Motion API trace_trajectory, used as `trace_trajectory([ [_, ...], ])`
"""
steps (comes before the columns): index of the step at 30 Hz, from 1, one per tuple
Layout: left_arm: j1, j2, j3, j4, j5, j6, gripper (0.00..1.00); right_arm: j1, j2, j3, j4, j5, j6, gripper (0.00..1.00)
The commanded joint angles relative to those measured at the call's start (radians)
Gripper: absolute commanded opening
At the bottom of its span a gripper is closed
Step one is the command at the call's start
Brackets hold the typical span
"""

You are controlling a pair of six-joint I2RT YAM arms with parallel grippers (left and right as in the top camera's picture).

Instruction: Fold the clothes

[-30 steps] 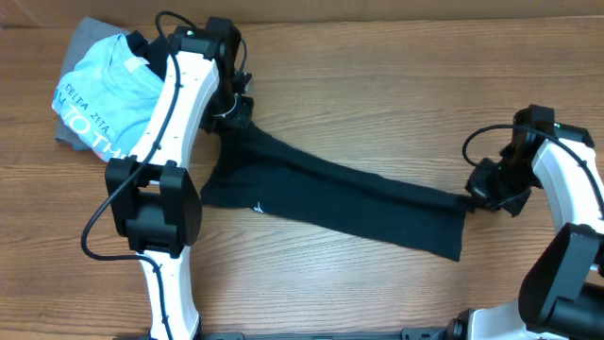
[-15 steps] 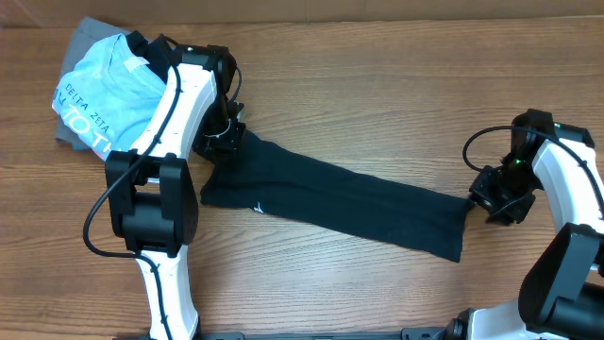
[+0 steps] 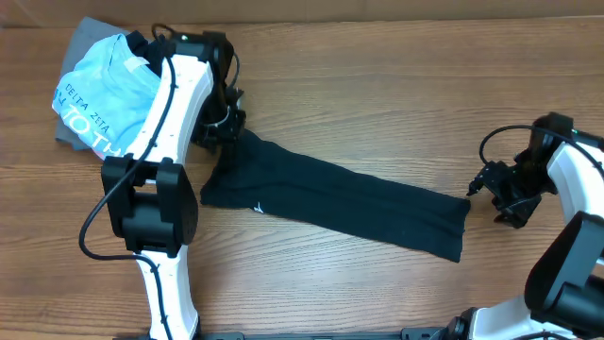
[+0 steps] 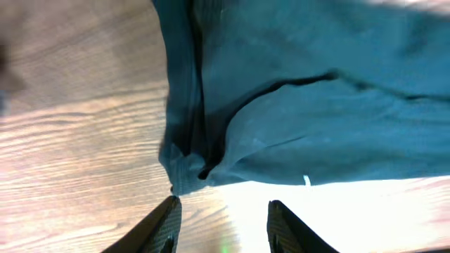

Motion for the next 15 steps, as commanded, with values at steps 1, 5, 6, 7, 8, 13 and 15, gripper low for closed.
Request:
trace_trajectory([
  [1,0.009,-0.032,0.120,-0.033,0.035,0.005,0.41,-0.034,0.026,-0.071,0.031,-0.117,-0.051,0.75],
  [5,0.008,-0.032,0.237,-0.085,0.035,0.005,0.41,-0.061,0.031,-0.177,0.106,-0.224,-0.102,0.73],
  [6,0.008,-0.032,0.264,-0.095,0.034,0.005,0.41,-0.064,0.031,-0.205,0.128,-0.233,-0.101,0.73],
  [7,0.008,-0.032,0.280,-0.101,0.034,0.005,0.41,-0.065,0.032,-0.228,0.147,-0.245,-0.094,0.72],
  [8,0.008,-0.032,0.302,-0.110,0.034,0.005,0.41,-0.065,0.032,-0.255,0.172,-0.268,-0.094,0.71],
  [13,0.008,-0.034,0.341,-0.110,0.035,0.004,0.41,-0.053,0.032,-0.357,0.293,-0.341,-0.091,0.47],
  [15,0.008,-0.034,0.342,-0.111,0.034,0.005,0.41,-0.050,0.032,-0.377,0.323,-0.357,-0.092,0.25],
])
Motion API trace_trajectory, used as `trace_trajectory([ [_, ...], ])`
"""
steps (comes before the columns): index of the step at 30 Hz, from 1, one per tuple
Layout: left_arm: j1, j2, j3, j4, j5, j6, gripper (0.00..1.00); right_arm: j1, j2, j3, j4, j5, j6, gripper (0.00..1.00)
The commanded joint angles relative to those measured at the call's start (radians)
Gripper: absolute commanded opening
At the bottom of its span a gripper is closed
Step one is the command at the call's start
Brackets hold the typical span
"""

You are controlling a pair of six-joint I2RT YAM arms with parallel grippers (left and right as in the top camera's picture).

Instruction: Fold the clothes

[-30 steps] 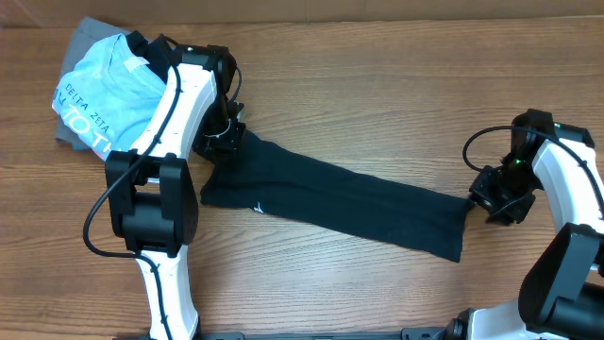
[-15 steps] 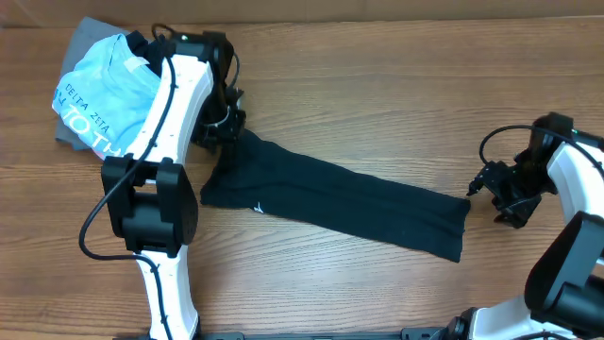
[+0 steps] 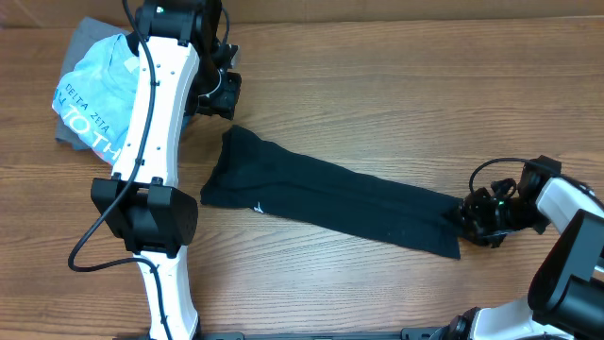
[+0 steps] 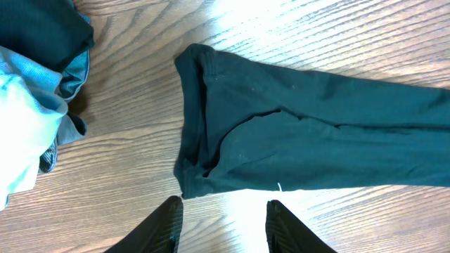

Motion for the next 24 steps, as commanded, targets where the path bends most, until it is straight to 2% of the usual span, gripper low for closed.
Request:
trace_trajectory([
  [1,0.006,-0.030,0.025,-0.005,0.011,0.005,0.41,0.012,0.044,-0.063,0.052,-0.011,-0.020,0.13],
  [2,0.006,-0.030,0.025,-0.005,0.011,0.005,0.41,0.012,0.043,-0.058,0.052,-0.003,-0.020,0.06],
  [3,0.006,-0.030,0.025,-0.005,0.011,0.005,0.41,0.005,0.040,-0.050,0.048,0.004,-0.020,0.04],
  [9,0.009,-0.032,0.025,-0.005,0.003,0.005,0.40,-0.074,-0.025,0.065,-0.087,0.116,-0.003,0.04],
  [12,0.019,-0.034,0.025,-0.005,0.003,0.005,0.40,-0.130,-0.081,0.164,-0.191,0.230,0.066,0.04],
  [16,0.033,-0.035,0.025,-0.005,0.004,0.005,0.40,-0.184,-0.146,0.304,-0.288,0.252,0.075,0.04],
  [20,0.034,-0.035,0.025,-0.005,0.004,0.005,0.40,-0.168,-0.170,0.383,-0.353,0.260,0.067,0.04],
  [24,0.034,-0.035,0.025,-0.005,0.004,0.005,0.40,-0.087,-0.172,0.387,-0.358,0.258,0.067,0.04],
])
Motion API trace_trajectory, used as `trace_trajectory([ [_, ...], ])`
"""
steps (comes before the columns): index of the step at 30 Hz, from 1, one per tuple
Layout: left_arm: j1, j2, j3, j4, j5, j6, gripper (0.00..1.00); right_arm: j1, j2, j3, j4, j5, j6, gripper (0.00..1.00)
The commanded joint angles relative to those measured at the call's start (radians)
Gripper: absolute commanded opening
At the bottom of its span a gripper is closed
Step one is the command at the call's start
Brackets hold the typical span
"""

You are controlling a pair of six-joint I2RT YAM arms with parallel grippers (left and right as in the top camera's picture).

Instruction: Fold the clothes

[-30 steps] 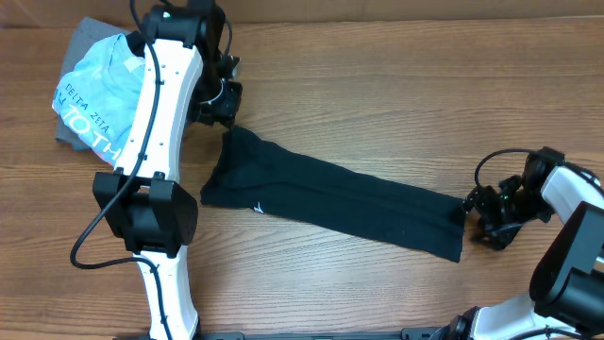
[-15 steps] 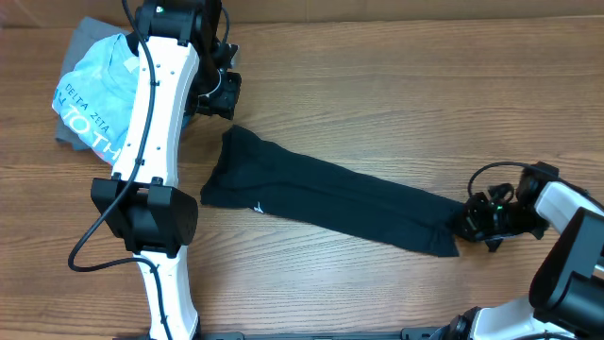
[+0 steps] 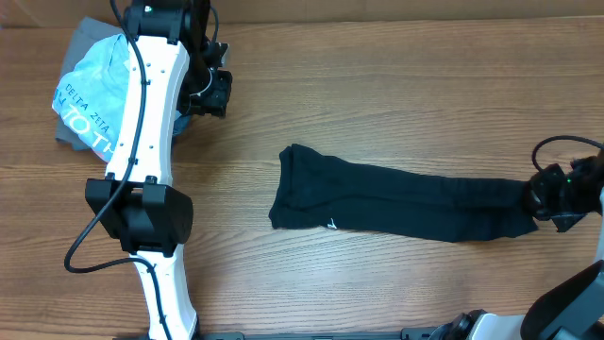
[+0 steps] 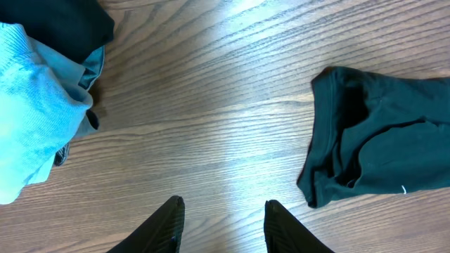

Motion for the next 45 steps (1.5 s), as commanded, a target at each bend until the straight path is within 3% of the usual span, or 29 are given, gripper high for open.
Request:
trace_trajectory([
  [1,0.000,-0.035,0.024,-0.002,0.005,0.005,0.40,0.091,-0.004,0.014,-0.002,0.014,0.004,0.04],
  [7,0.000,-0.035,0.024,-0.003,0.006,0.005,0.40,0.343,-0.004,-0.001,0.020,0.018,0.044,0.04],
  [17,-0.001,-0.035,0.024,0.000,0.012,0.005,0.40,0.682,0.005,-0.121,0.220,0.045,0.278,0.04],
  [23,-0.001,-0.035,0.024,0.000,0.012,0.005,0.43,0.744,0.004,-0.127,0.285,-0.009,0.285,0.27],
  [29,-0.001,-0.035,0.024,0.000,0.012,0.005,0.51,0.682,-0.045,-0.093,0.262,-0.008,0.214,0.33],
  [31,-0.001,-0.035,0.024,0.000,0.016,0.005,0.52,0.644,-0.066,-0.092,0.256,-0.004,0.210,0.41],
  [33,-0.001,-0.034,0.024,0.003,0.055,0.005,0.54,0.599,-0.070,-0.093,0.240,0.010,0.210,0.40],
  [37,-0.006,-0.034,0.024,0.018,0.137,0.006,0.54,0.550,-0.051,-0.114,0.205,0.036,0.209,0.17],
  [41,-0.025,-0.031,0.023,0.024,0.171,0.006,0.59,0.578,-0.027,-0.188,0.245,0.013,0.209,0.15],
  [45,-0.058,-0.020,-0.004,0.030,0.177,0.005,0.65,0.660,-0.008,-0.299,0.404,-0.069,0.180,0.16],
])
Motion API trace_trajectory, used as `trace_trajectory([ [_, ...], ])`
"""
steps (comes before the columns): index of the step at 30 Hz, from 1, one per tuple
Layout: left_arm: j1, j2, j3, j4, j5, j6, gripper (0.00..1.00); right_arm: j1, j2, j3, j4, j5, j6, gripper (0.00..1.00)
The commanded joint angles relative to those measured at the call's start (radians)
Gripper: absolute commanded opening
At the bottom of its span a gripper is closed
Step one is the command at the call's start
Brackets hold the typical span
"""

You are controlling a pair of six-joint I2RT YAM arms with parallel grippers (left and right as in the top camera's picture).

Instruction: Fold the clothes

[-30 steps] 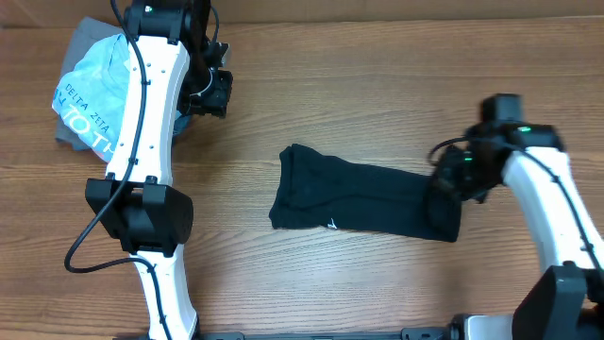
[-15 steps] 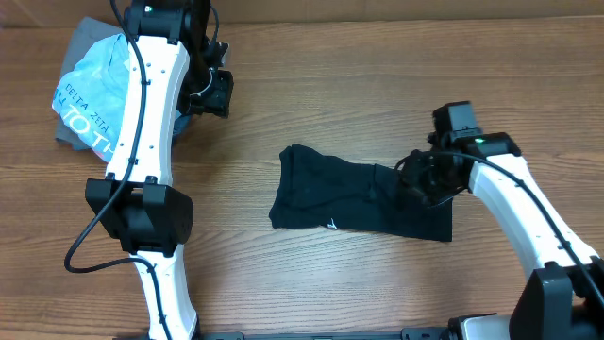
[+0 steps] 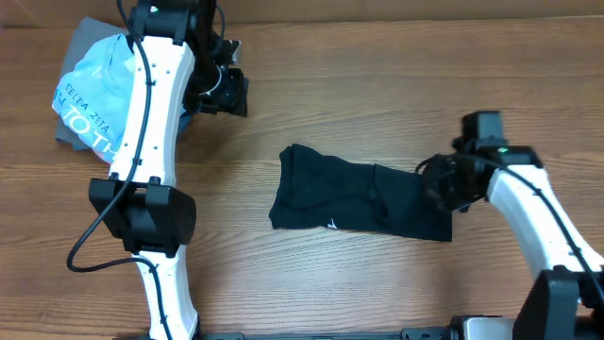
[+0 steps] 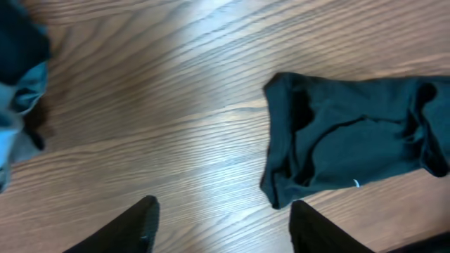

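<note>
A black garment [image 3: 349, 198], long like leggings, lies across the table's middle with its right end doubled back to the left. My right gripper [image 3: 442, 185] sits on that doubled end and looks shut on the cloth. My left gripper [image 3: 234, 94] hovers at the back left, away from the garment. In the left wrist view the left gripper [image 4: 225, 228] is wide open and empty, its fingers [image 4: 133, 225] over bare wood. The garment's waist end [image 4: 337, 137] lies ahead to the right.
A pile of clothes with a light blue printed shirt [image 3: 94, 85] on top sits at the back left corner, beside the left arm. Its edge [image 4: 17, 105] shows at the left of the wrist view. Bare wood surrounds the garment.
My right gripper has moved left from the table's right edge, bringing the garment's leg end with it, so the garment is much shorter. The left fingers stand wider apart and sit slightly further right.
First my left gripper was at the garment's waist end and the right stood off the leg end. Then the left was up by the clothes pile and the right was at the leg end. Later the garment lay straight, further right. Now its leg end is doubled back.
</note>
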Motion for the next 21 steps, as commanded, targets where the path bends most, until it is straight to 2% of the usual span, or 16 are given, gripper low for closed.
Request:
trace_trajectory([
  [1,-0.041,-0.020,-0.028,0.019,0.061,0.006,0.66,0.076,0.029,-0.087,0.084,-0.061,-0.024,0.16],
  [9,-0.107,-0.020,-0.335,0.160,0.140,0.005,0.66,0.114,0.035,-0.116,0.127,-0.061,-0.055,0.15],
  [15,-0.117,-0.020,-0.586,0.320,0.285,0.006,0.64,0.109,0.029,-0.094,0.093,-0.061,-0.055,0.15],
  [18,-0.119,-0.020,-0.679,0.409,0.352,0.024,0.66,0.109,0.028,-0.093,0.093,-0.061,-0.055,0.15],
  [21,-0.130,-0.020,-0.744,0.447,0.372,0.051,0.72,0.109,0.028,-0.092,0.092,-0.061,-0.054,0.15],
])
